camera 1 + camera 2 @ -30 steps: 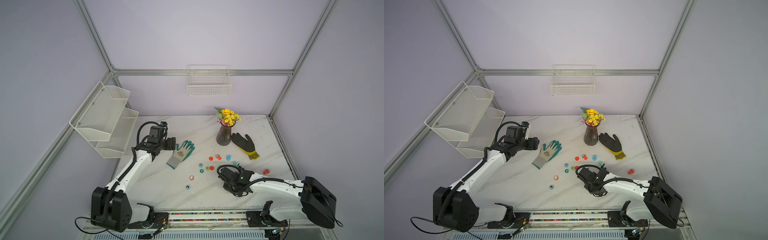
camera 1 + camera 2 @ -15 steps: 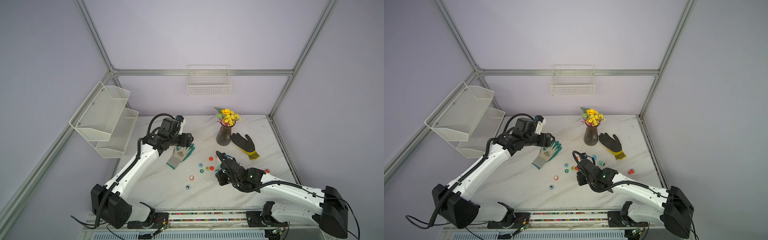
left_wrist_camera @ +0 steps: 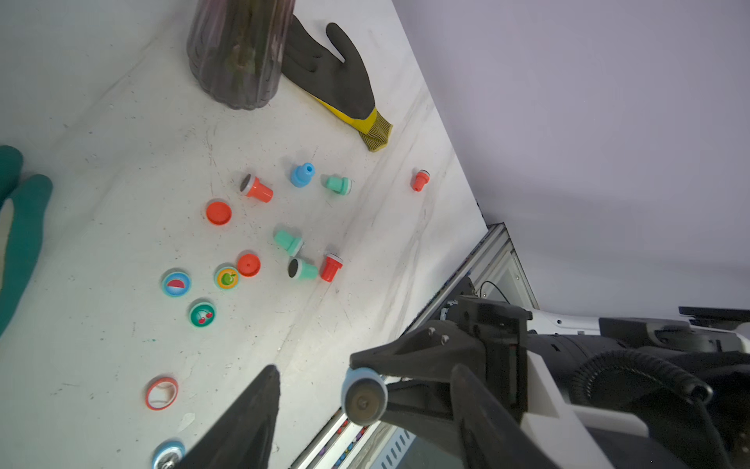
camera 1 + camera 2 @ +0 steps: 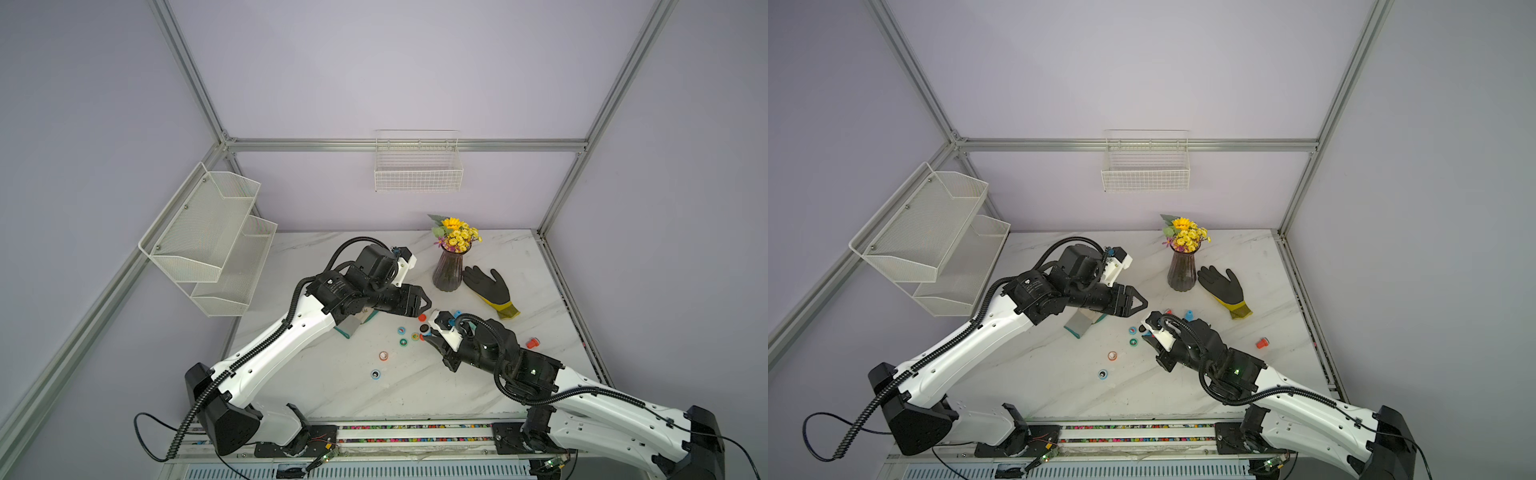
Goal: Close the stamp cap
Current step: Pick up the stamp from the center of the board.
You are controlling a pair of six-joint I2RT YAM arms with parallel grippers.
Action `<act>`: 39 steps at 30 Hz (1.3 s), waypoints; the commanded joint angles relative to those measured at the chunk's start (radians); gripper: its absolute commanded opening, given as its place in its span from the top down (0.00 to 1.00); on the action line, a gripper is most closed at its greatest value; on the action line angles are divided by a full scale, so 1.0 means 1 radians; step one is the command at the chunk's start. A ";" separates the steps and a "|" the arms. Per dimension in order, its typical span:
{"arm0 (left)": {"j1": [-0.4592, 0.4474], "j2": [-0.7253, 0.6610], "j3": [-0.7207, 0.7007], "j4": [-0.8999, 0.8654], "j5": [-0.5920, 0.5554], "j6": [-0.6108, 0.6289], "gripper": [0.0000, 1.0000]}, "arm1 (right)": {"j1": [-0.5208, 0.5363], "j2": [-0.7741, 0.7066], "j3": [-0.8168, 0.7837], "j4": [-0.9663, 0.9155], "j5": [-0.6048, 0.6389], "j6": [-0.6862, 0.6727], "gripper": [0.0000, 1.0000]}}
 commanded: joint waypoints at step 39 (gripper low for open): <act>-0.168 0.043 0.079 -0.168 -0.087 -0.121 0.64 | 0.006 -0.109 -0.048 0.122 0.072 -0.074 0.97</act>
